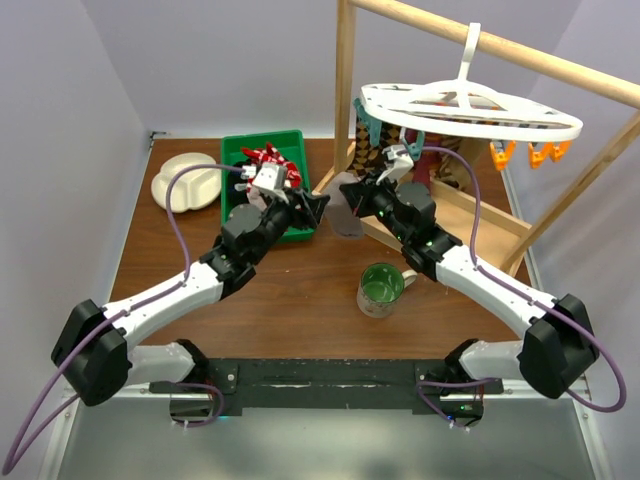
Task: Remove the socks clipped to the hanger
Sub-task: Remove the sock from the hanger.
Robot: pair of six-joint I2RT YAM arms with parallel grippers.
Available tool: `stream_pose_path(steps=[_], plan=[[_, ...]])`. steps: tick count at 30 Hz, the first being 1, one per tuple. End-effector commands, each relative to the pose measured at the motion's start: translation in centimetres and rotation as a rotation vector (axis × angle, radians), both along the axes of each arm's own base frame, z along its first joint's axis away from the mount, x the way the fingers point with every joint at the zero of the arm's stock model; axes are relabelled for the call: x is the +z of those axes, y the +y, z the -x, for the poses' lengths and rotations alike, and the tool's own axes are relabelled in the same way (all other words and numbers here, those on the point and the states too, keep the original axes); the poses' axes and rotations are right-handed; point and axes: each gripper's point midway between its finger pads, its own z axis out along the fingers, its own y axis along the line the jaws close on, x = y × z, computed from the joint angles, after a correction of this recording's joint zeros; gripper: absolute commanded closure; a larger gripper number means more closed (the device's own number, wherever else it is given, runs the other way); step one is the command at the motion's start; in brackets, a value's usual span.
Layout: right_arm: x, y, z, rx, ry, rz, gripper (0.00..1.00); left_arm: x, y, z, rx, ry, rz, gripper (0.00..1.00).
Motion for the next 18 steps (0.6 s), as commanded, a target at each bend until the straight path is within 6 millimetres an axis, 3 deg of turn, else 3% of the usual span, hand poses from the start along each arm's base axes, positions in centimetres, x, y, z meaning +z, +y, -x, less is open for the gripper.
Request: stream_pose_path(steps=[1,5,18], plan=[[2.3,0.3,1.2,0.046,-0.032,-0.031,1.0,1.9,0.0,2.0,-0.078,-0.129,0.04,0.31],[2.1,0.5,1.4,0.06,-0.024,-0.03,1.0,1.3,-0.9,2.5,-0.139,-0.131,0.031,0.29],[3.0,1.0,1.8,0.092,-0.032,-0.048,1.0,-1.3,-2.5,0.2,-0.127,-0.081,-0.027,0.29]])
